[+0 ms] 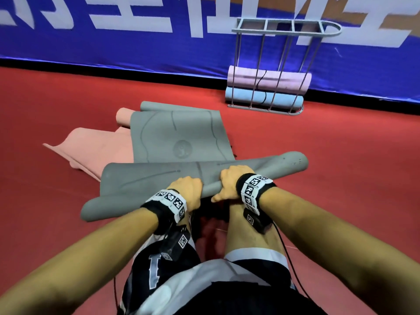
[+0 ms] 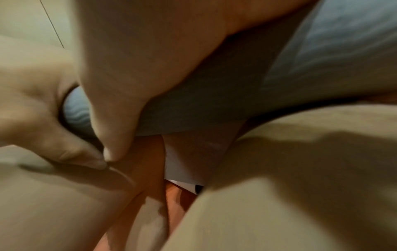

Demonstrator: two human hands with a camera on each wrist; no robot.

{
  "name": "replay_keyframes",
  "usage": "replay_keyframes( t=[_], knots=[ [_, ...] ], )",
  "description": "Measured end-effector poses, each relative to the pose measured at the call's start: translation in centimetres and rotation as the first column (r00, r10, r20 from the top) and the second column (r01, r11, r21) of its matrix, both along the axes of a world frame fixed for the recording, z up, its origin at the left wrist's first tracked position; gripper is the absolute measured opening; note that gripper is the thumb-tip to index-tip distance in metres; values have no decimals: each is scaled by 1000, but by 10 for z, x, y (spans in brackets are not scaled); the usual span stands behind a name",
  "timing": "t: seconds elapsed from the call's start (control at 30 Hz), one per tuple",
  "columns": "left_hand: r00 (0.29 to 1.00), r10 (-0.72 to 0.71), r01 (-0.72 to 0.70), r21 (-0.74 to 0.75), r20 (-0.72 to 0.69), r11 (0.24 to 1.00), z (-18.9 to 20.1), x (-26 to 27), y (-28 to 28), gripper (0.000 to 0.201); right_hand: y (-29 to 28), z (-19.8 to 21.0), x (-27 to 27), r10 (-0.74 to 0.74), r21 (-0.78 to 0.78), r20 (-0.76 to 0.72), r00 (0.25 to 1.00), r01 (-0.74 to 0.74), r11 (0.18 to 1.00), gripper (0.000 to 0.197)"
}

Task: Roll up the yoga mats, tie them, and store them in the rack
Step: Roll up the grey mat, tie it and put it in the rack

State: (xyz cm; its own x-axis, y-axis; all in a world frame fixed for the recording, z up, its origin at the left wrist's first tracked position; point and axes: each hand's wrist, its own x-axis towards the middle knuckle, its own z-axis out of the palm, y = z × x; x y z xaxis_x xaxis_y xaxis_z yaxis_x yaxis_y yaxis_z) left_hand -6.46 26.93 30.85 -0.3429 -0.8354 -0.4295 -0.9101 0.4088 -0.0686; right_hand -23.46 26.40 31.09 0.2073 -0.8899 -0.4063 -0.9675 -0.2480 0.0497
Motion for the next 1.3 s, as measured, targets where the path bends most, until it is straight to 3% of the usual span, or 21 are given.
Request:
replay_keyframes(
  t=[0.1, 0.2, 0.4, 0.5, 0.57, 0.77, 1.0, 1.1, 1.2, 1.3],
  knots=[
    [1000, 0, 0, 38, -19, 999, 0, -5, -12, 34, 6, -1, -1, 49, -127, -32, 998, -52, 990, 57],
    [999, -28, 30, 75, -27, 997, -1, -8, -24, 33, 16, -8, 2, 67, -205, -74, 995, -81, 975, 59],
    [992, -121, 124, 77, -35, 989, -2, -18, -25, 38, 8, -2, -3, -55, -12, -36, 998, 54, 998, 31],
    [976, -216, 215, -166, 15, 962, -3, -21, -10, 49, -1, 9, -9, -109, 85, -4, 994, 109, 990, 33],
    [974, -225, 225, -246, 29, 943, -10, -26, 5, 59, -7, 11, -14, -117, 141, -6, 993, 117, 983, 28],
    [978, -196, 187, -126, -66, 974, -18, -47, -9, 48, -6, 10, -30, -127, 188, -73, 989, 138, 972, 26],
    [939, -341, 325, -215, -39, 921, -7, -84, -28, 47, 7, 26, -68, -266, 98, -51, 963, 270, 958, 27],
    [885, -465, 448, -231, -20, 863, 6, -104, -35, 41, 20, 31, -84, -370, 114, -12, 929, 369, 922, 32],
    [842, -540, 531, -175, -2, 829, 23, -120, -40, 39, 30, 29, -97, -442, 125, 32, 897, 435, 892, 27],
    [845, -533, 528, -89, -47, 845, 31, -126, -34, 37, 37, 24, -102, -466, 135, 45, 884, 457, 879, 26]
  ],
)
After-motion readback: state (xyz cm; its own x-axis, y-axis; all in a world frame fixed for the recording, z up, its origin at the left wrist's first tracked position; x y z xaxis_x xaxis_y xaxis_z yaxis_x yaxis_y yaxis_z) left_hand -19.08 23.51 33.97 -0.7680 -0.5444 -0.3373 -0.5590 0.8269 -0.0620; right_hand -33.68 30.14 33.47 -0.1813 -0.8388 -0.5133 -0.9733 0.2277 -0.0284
